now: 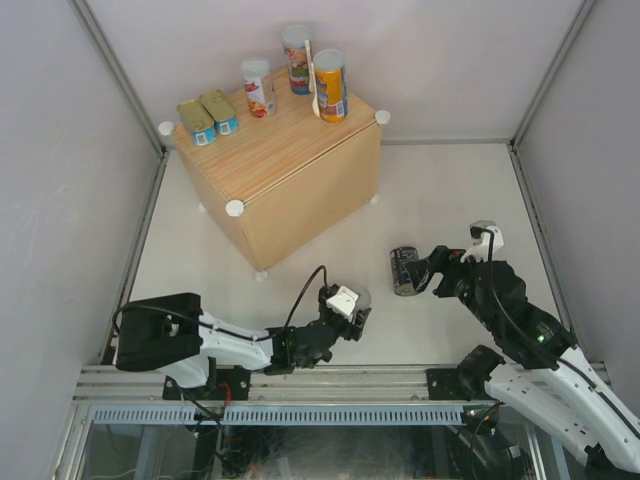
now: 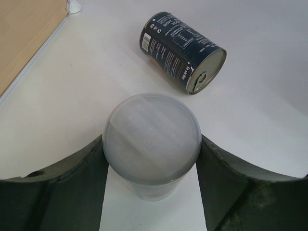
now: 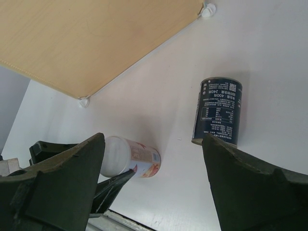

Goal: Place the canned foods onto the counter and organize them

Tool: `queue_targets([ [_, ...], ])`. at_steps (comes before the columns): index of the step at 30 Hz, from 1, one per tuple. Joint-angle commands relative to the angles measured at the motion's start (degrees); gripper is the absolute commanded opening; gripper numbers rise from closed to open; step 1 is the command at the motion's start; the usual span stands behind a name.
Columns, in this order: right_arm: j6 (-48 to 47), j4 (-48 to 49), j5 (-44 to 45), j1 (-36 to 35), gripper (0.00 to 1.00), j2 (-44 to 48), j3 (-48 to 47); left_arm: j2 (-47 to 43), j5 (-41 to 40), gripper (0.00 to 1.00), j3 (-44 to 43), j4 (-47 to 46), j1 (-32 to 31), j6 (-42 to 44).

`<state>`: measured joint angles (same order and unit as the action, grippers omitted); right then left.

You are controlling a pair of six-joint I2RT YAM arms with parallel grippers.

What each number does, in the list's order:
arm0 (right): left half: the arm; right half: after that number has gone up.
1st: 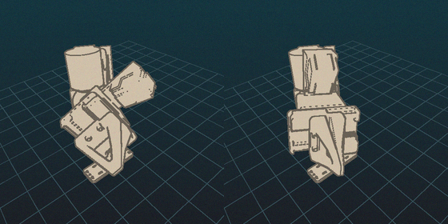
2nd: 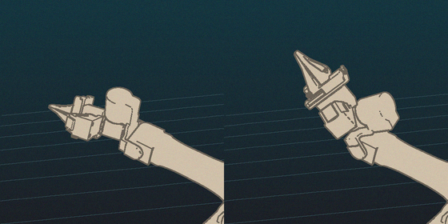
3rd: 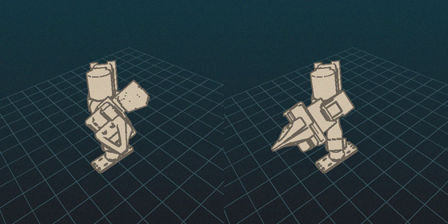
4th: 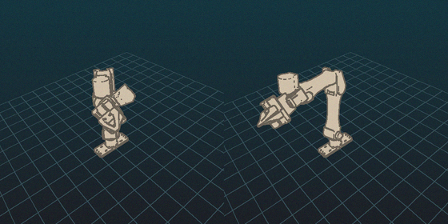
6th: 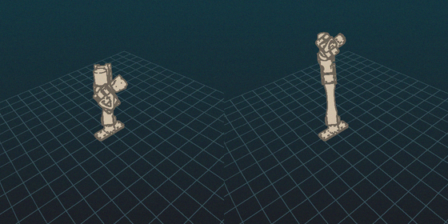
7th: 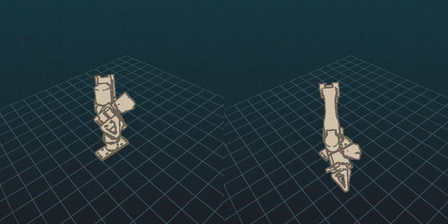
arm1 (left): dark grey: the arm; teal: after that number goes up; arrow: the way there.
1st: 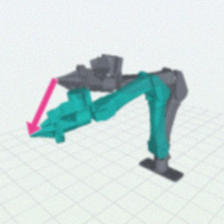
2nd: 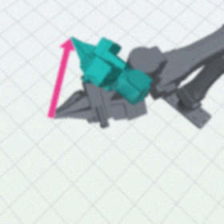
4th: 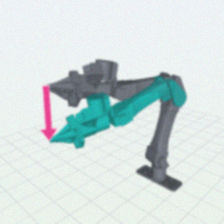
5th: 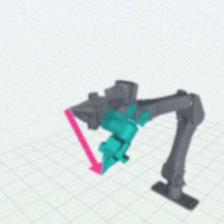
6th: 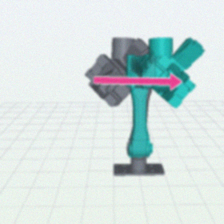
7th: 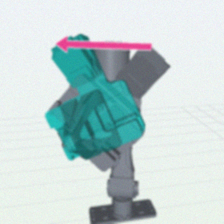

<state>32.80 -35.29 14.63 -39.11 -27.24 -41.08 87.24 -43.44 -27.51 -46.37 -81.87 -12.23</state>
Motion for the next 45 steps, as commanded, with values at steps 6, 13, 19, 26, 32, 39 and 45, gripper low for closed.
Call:
queue_targets([
  [6,-0.89,1.46,0.22,-0.26,0.81,2.10,-0.66,-3.83,-0.68,0.09,-2.73,-1.81,0.39,2.51],
  [13,-0.44,0.32,0.73,-0.35,0.81,2.20,-0.54,-12.80,-2.30,0.00,-6.98,6.08,0.13,7.90],
  [19,-0.52,0.36,0.79,-0.38,0.81,2.42,-0.23,-19.47,-3.60,0.00,-13.95,14.43,0.21,12.39],
  [26,-0.58,1.40,0.00,-0.44,0.81,2.15,-0.26,-24.10,-2.67,0.00,-28.40,28.28,3.67,16.01],
  [32,-0.79,2.57,-0.57,-0.77,0.81,0.58,-0.52,-23.99,2.84,0.00,-43.78,41.13,12.78,14.61],
  [39,-1.36,4.74,-0.66,-0.96,0.81,-2.38,-0.53,-18.60,8.78,0.00,-60.15,50.44,24.21,14.09],
  [45,-1.77,6.54,-1.13,-0.97,0.81,-4.13,-0.57,-14.42,13.41,0.00,-67.48,52.73,31.72,12.63],
])
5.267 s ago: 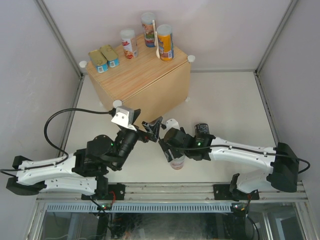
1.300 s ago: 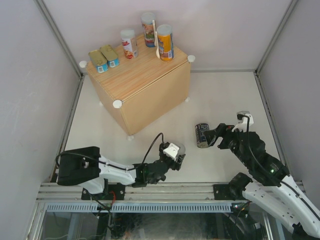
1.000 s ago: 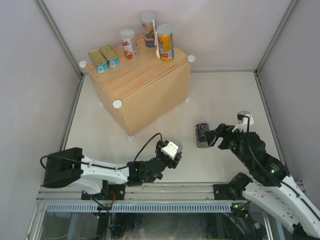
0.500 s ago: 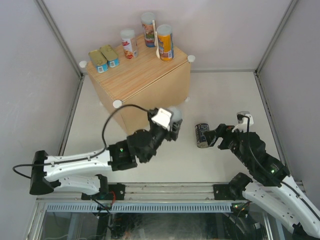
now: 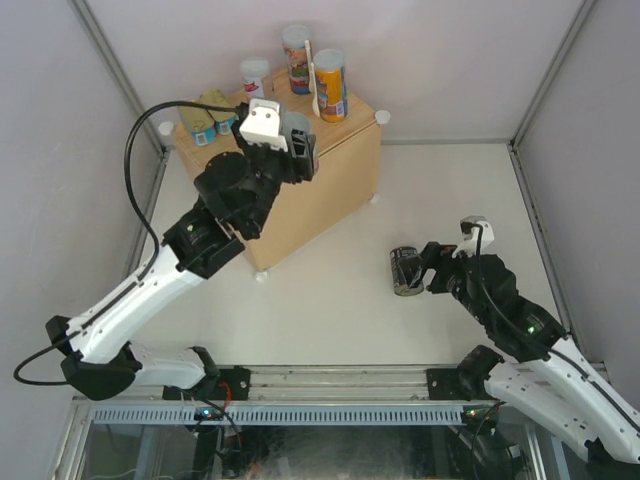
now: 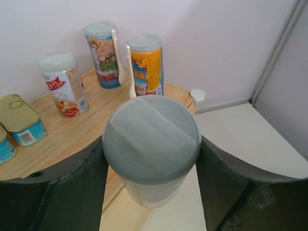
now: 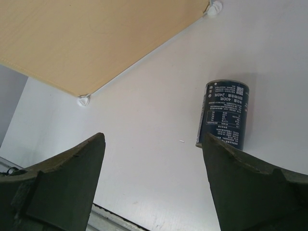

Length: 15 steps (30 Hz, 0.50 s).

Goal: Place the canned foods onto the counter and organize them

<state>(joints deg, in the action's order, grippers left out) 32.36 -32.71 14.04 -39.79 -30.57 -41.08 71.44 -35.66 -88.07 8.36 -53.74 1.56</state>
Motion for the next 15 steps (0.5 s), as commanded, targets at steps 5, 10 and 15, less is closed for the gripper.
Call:
queue_targets([
  [5,-1.45,4.99,-1.10,-0.29,0.81,-1.70,-0.85,5.40,9.14,0.00,-10.91,-1.25,8.56,-2.00],
  [10,-1.66,6.01,-1.83,-0.37,0.81,-2.78,-1.34,10.82,11.24,0.00,-15.41,-0.87,12.48,-1.96],
  [15,-2.03,6.77,-2.58,-0.38,0.81,-3.28,-1.67,14.97,13.16,0.00,-19.64,-0.35,15.67,-2.33],
])
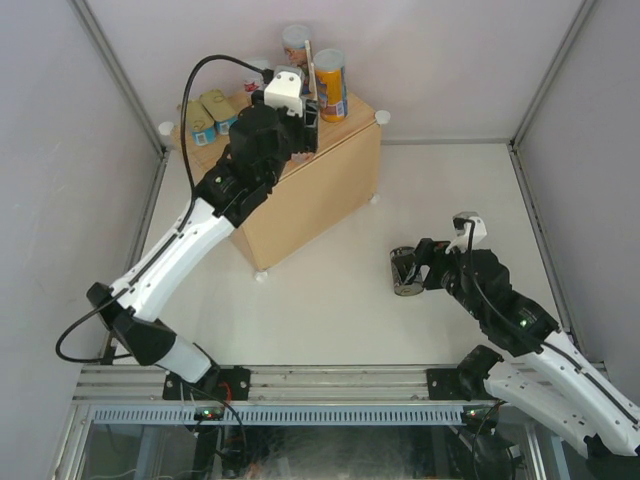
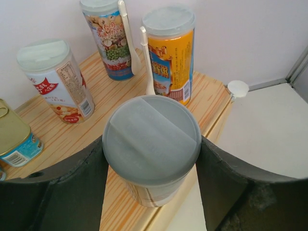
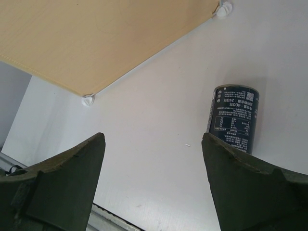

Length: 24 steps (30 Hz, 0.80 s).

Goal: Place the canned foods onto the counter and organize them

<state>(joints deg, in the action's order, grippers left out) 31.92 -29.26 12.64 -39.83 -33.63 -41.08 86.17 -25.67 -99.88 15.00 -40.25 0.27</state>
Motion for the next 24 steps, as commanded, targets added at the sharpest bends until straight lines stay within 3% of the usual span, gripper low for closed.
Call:
queue_targets([
  [1,-1.72,3.47,-1.30,-0.33,0.81,-0.27,-1.78,0.99,3.43,0.00,-8.42,-6.93,2.72,-1.14],
  [24,-3.00,4.35,-2.23,-0.33,0.81,-2.45,-1.60,10.08,6.45,0.00,-16.72,-4.10,10.30,-4.43],
])
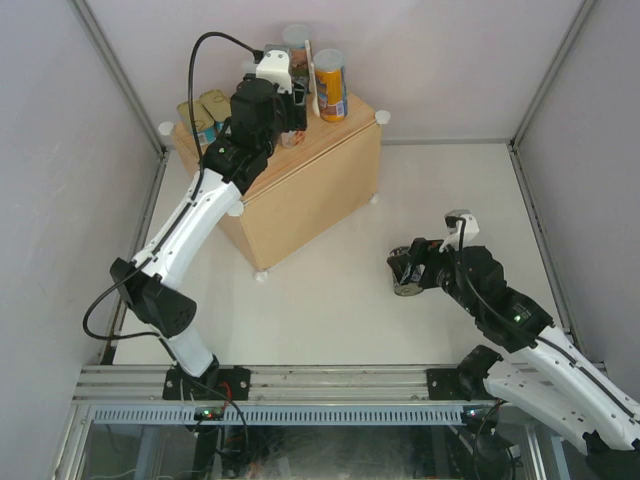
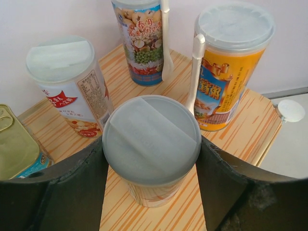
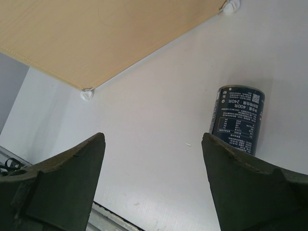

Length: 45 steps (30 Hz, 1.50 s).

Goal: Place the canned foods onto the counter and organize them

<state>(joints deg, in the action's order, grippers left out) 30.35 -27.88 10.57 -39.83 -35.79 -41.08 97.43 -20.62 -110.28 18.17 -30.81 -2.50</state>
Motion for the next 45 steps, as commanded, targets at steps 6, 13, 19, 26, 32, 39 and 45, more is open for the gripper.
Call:
queue_targets([
  [6,-1.68,3.14,-0.30,-0.24,0.81,-0.68,-1.46,-0.07,1.68,0.00,-7.29,-6.59,1.35,-2.04],
  [13,-1.68,3.36,-0.27,-0.24,0.81,-0.90,-1.47,0.84,0.67,0.14,-7.83,-4.51,1.63,-2.92],
  [19,-1.61,3.52,-0.36,-0.24,0.81,-1.12,-1.53,0.36,-0.41,0.45,-6.12,-4.51,1.63,-3.27],
  [26,-1.38,3.54,-0.24,-0.24,0.81,-1.42,-1.54,-1.03,-1.03,0.79,-3.81,-5.24,1.64,-3.82],
  [32,-1.20,3.57,-0.20,-0.33,0.81,-1.87,-1.47,-1.94,-1.63,0.87,-3.32,-5.25,1.63,-3.65],
  [39,-1.95,3.48,0.85,-0.21,0.81,-2.88,-1.27,-4.95,-3.02,0.90,-0.06,-7.26,1.65,-4.12],
  [45,-2.05,3.57,0.39,3.31,0.81,-5.05,0.41,-11.69,-3.17,0.90,6.86,-10.99,0.81,-4.96],
])
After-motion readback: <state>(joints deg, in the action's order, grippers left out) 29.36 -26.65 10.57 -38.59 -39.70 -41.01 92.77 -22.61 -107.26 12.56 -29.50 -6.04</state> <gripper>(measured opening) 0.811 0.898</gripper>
